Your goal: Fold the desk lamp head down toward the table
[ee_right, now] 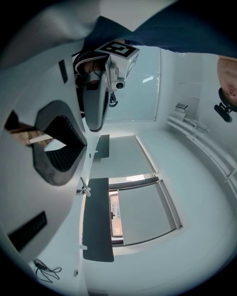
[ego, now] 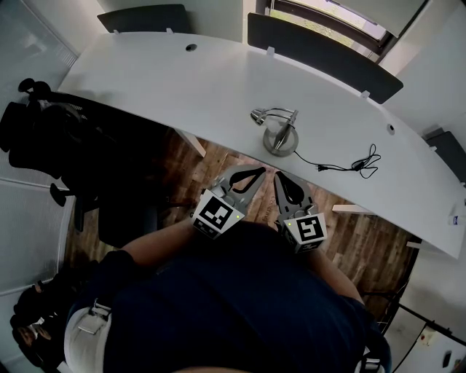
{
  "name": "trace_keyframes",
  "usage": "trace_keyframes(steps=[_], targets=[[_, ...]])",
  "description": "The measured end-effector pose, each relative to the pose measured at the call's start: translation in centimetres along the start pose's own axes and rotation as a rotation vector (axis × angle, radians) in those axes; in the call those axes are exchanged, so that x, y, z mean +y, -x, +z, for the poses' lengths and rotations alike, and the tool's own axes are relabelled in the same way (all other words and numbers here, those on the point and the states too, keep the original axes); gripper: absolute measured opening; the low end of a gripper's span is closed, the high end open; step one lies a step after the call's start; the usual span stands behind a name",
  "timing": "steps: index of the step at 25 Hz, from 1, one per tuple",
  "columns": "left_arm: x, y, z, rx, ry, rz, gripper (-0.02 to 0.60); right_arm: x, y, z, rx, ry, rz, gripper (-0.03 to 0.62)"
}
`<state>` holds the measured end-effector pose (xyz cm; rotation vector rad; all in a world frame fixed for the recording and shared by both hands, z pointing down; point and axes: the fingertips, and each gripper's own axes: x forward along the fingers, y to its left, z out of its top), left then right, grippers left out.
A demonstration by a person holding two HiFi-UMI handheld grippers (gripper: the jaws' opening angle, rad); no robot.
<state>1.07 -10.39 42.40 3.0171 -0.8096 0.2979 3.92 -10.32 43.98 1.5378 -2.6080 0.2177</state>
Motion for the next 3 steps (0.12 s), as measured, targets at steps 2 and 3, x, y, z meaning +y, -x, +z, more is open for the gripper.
trace_keyframes(steps=[2, 3], targets=[[-0.04, 0.01, -0.13, 0.005, -0.001, 0.000, 0.006, 0.11, -0.04, -0.05, 0.004, -0.005, 0.002, 0.009], [-0.06, 0.01, -0.20, 0.008, -0.003, -0.001, 0.006, 0.17, -0.06, -0.12, 0.004, -0.008, 0.004, 0.009]])
